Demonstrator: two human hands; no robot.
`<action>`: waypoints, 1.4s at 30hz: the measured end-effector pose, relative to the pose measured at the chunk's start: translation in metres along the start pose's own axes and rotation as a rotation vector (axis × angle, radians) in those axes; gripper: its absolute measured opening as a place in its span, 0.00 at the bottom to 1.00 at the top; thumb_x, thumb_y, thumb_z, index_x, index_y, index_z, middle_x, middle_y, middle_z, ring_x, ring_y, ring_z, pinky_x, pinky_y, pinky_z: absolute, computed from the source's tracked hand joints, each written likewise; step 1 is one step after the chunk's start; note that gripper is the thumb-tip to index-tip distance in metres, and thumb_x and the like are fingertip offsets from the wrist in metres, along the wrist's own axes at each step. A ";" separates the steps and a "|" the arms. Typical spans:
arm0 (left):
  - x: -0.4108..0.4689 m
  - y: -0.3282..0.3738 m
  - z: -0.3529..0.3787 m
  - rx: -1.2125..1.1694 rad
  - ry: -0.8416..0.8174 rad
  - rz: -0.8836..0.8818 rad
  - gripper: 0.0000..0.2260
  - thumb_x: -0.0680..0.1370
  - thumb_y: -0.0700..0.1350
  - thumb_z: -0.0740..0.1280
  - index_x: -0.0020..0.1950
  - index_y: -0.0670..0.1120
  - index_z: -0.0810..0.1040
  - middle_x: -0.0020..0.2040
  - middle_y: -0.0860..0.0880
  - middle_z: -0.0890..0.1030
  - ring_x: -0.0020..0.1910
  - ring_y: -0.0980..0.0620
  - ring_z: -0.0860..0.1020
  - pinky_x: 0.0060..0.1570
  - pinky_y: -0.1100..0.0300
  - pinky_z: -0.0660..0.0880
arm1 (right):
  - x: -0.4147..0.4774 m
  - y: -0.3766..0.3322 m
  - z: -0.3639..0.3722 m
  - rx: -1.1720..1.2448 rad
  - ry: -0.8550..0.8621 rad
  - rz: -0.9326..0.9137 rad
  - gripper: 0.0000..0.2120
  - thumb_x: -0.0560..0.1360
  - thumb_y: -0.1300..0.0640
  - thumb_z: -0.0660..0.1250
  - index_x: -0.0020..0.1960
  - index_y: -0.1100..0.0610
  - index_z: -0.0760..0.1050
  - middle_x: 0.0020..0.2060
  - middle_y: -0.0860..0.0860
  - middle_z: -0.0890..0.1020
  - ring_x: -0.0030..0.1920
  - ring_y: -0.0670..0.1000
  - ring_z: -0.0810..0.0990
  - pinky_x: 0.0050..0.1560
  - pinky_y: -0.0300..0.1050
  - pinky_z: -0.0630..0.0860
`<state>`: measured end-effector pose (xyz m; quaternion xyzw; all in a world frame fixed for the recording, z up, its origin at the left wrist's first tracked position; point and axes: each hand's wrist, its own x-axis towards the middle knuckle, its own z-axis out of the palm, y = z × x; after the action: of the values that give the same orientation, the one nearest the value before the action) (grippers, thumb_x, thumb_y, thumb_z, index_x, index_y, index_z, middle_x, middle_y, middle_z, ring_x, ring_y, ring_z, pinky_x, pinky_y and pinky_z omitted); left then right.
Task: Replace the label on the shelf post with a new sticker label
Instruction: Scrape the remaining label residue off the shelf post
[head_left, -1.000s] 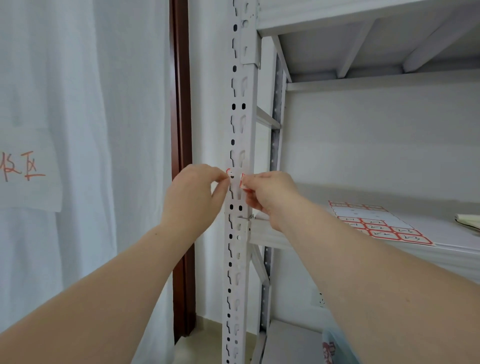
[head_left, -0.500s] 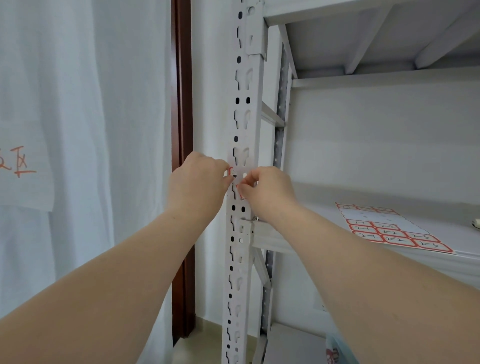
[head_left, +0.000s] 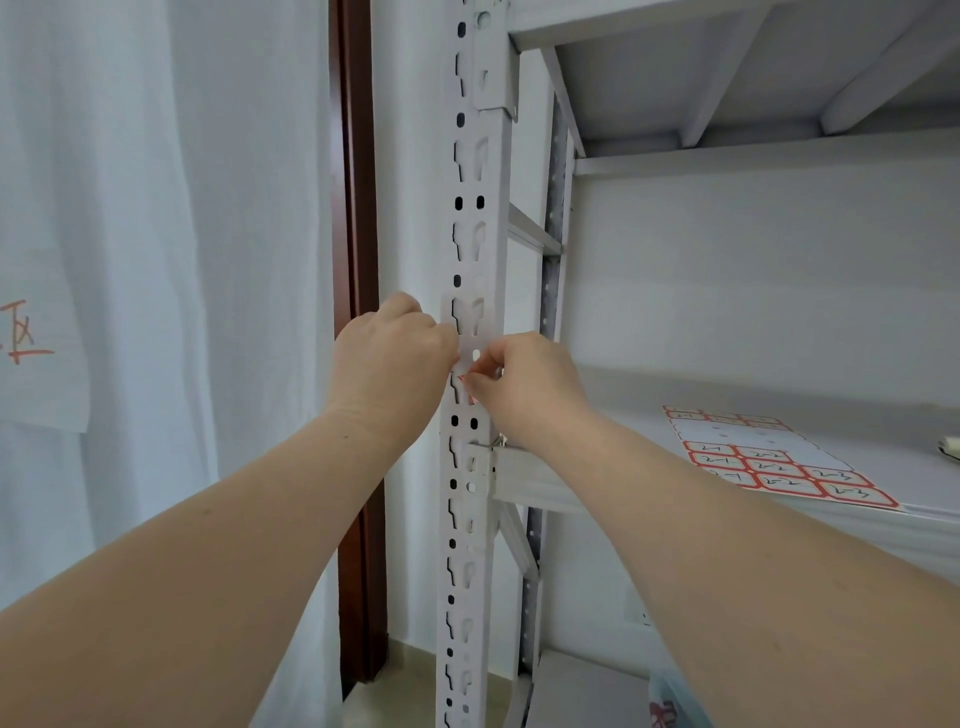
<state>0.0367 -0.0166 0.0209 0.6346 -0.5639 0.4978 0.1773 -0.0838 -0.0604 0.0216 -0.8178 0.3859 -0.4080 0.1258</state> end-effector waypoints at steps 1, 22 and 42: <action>0.001 0.000 0.000 0.006 0.006 0.012 0.15 0.50 0.35 0.80 0.23 0.45 0.74 0.20 0.52 0.72 0.31 0.47 0.77 0.26 0.64 0.58 | 0.000 0.000 0.000 0.000 -0.002 0.001 0.08 0.75 0.55 0.65 0.39 0.55 0.78 0.38 0.51 0.78 0.38 0.54 0.74 0.39 0.41 0.68; -0.001 0.006 0.002 -0.006 0.134 0.091 0.17 0.55 0.31 0.75 0.23 0.44 0.67 0.20 0.48 0.68 0.28 0.46 0.74 0.27 0.63 0.57 | -0.001 -0.001 -0.001 0.009 0.003 0.002 0.08 0.74 0.57 0.64 0.40 0.57 0.80 0.40 0.54 0.82 0.40 0.56 0.78 0.39 0.42 0.74; -0.001 0.004 0.011 -0.497 0.060 -0.293 0.07 0.75 0.42 0.65 0.41 0.42 0.81 0.36 0.48 0.80 0.47 0.49 0.74 0.38 0.53 0.75 | 0.001 0.003 -0.002 0.030 -0.017 -0.005 0.07 0.74 0.56 0.65 0.41 0.57 0.80 0.38 0.52 0.80 0.38 0.54 0.75 0.38 0.41 0.70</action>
<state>0.0376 -0.0258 0.0140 0.6315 -0.5652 0.3322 0.4140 -0.0862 -0.0624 0.0215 -0.8201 0.3767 -0.4073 0.1404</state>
